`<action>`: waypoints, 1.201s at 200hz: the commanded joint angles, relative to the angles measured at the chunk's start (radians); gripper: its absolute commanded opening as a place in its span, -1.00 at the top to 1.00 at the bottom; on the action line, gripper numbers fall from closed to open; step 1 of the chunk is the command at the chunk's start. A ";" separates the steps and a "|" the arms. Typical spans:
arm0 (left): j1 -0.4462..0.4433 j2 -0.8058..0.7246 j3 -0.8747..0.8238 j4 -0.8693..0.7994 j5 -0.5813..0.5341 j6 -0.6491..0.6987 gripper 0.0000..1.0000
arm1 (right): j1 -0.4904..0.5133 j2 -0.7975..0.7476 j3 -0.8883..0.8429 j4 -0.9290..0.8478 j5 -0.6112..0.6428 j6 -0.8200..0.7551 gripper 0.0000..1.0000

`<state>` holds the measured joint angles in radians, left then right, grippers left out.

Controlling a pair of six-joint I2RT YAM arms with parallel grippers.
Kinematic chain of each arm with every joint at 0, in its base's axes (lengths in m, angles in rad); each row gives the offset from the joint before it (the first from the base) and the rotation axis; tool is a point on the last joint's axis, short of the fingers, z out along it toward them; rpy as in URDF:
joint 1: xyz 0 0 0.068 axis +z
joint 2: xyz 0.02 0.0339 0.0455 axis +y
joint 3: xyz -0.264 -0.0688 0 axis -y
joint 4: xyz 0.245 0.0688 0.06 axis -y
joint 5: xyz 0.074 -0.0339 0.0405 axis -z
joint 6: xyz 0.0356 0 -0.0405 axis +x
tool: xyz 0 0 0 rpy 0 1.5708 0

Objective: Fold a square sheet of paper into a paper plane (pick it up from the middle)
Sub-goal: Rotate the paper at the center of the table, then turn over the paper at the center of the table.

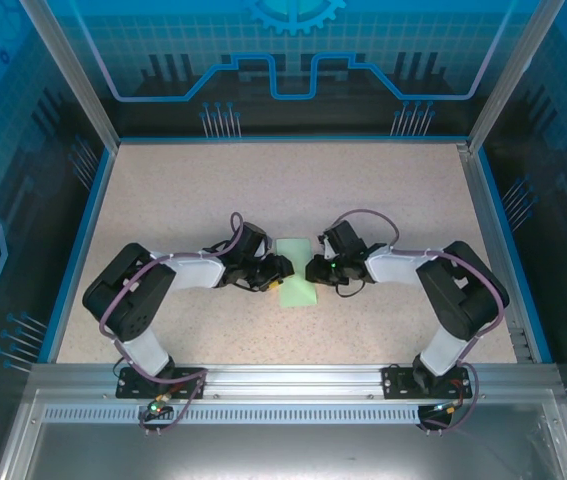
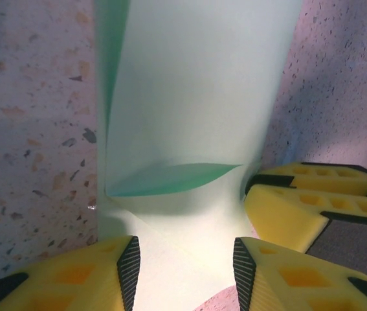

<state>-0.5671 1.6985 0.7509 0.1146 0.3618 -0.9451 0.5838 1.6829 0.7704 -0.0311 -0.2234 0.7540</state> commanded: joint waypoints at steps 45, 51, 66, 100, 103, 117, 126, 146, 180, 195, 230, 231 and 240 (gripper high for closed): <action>-0.005 -0.079 -0.078 0.012 -0.008 -0.110 0.05 | 0.044 -0.084 -0.061 0.009 -0.036 0.111 0.57; -0.006 -0.083 -0.080 0.013 -0.005 -0.114 0.05 | 0.044 -0.098 -0.055 -0.002 -0.023 0.108 0.57; -0.006 -0.093 -0.088 0.018 0.001 -0.123 0.05 | 0.045 -0.140 -0.036 -0.042 0.026 0.094 0.56; -0.007 -0.104 -0.099 0.045 0.026 -0.141 0.06 | 0.051 -0.178 0.009 -0.098 0.067 0.039 0.55; -0.008 -0.104 -0.099 0.047 0.027 -0.142 0.07 | 0.051 -0.176 0.014 -0.102 0.066 0.036 0.55; -0.010 -0.103 -0.098 0.051 0.028 -0.143 0.14 | 0.060 -0.163 0.026 -0.107 0.057 0.020 0.55; -0.011 -0.100 -0.098 0.054 0.030 -0.144 0.19 | 0.066 -0.153 0.032 -0.108 0.056 0.013 0.55; -0.010 -0.097 -0.094 0.059 0.032 -0.140 0.27 | 0.073 -0.124 0.045 -0.115 0.056 0.002 0.55; -0.010 -0.082 -0.084 0.076 0.045 -0.138 0.28 | 0.068 -0.082 0.063 -0.116 0.069 -0.008 0.55; -0.010 -0.075 -0.084 0.079 0.047 -0.140 0.28 | 0.063 -0.069 0.066 -0.114 0.078 -0.008 0.55; -0.011 -0.067 -0.078 0.089 0.053 -0.143 0.23 | 0.050 -0.045 0.066 -0.106 0.084 0.001 0.55; -0.011 -0.066 -0.078 0.088 0.053 -0.143 0.23 | 0.050 -0.044 0.065 -0.105 0.084 0.002 0.55; -0.011 -0.065 -0.077 0.088 0.053 -0.148 0.19 | 0.048 -0.039 0.066 -0.105 0.085 0.006 0.55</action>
<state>-0.5701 1.6222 0.6628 0.1890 0.3874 -1.0752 0.6441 1.6211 0.8120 -0.1230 -0.1558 0.7658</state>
